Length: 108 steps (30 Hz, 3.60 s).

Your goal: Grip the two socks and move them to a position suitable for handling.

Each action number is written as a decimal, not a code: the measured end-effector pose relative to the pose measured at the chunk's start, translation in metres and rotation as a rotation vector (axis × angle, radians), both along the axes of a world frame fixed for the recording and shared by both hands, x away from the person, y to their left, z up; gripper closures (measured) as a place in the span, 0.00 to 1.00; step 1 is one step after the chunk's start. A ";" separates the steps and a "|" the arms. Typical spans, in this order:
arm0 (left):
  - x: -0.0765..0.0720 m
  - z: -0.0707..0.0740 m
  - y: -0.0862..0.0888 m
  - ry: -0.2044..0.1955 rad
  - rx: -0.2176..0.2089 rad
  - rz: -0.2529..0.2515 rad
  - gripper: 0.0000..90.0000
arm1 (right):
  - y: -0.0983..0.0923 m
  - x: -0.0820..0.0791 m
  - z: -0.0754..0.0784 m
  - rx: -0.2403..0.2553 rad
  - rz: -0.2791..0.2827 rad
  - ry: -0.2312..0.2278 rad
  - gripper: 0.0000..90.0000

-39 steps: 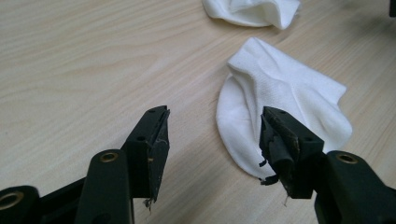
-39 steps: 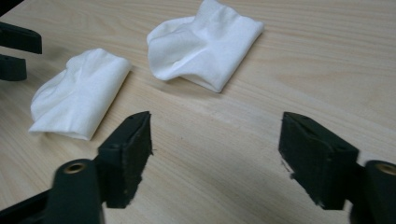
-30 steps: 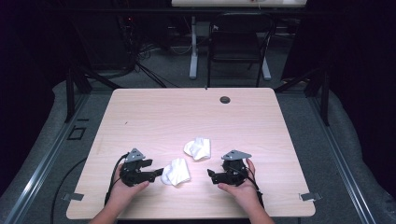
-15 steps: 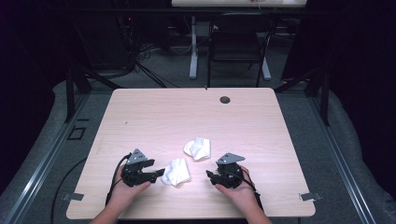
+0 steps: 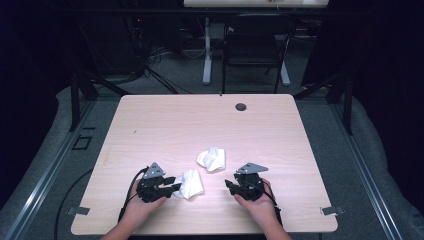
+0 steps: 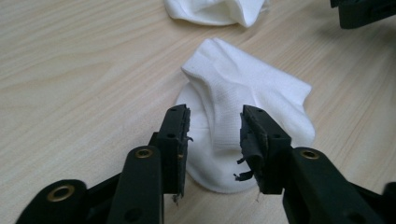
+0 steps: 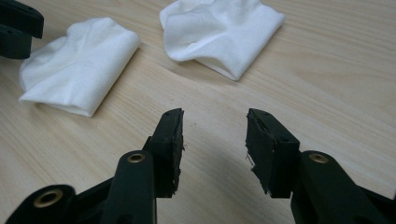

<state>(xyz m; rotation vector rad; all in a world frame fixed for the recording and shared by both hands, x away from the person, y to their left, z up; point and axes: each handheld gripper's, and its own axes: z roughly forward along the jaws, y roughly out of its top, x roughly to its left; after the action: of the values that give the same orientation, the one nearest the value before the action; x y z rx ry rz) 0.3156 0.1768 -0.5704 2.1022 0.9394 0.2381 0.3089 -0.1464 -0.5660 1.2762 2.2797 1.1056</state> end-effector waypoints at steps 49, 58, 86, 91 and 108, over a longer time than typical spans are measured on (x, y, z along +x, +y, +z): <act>-0.013 -0.013 -0.029 0.019 -0.009 -0.148 0.85 | 0.008 -0.003 0.009 0.086 0.058 0.028 0.77; -0.014 -0.012 -0.030 0.031 -0.014 -0.158 0.84 | 0.056 0.004 0.009 -0.054 0.237 0.028 0.97; -0.004 -0.011 -0.021 0.026 0.012 -0.093 0.92 | 0.071 -0.023 -0.005 -0.049 0.213 0.146 0.98; -0.003 -0.011 -0.020 0.022 0.003 -0.093 0.88 | 0.076 -0.029 -0.003 -0.056 0.229 0.151 0.95; -0.003 0.002 -0.002 0.032 -0.007 -0.034 0.87 | 0.111 -0.021 0.006 -0.025 0.276 0.048 0.87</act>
<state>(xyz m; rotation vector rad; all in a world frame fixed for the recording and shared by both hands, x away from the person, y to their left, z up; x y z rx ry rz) 0.3129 0.1750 -0.5689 2.1193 0.9219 0.1839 0.2876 -0.0358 -0.5602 1.0098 2.5543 1.1394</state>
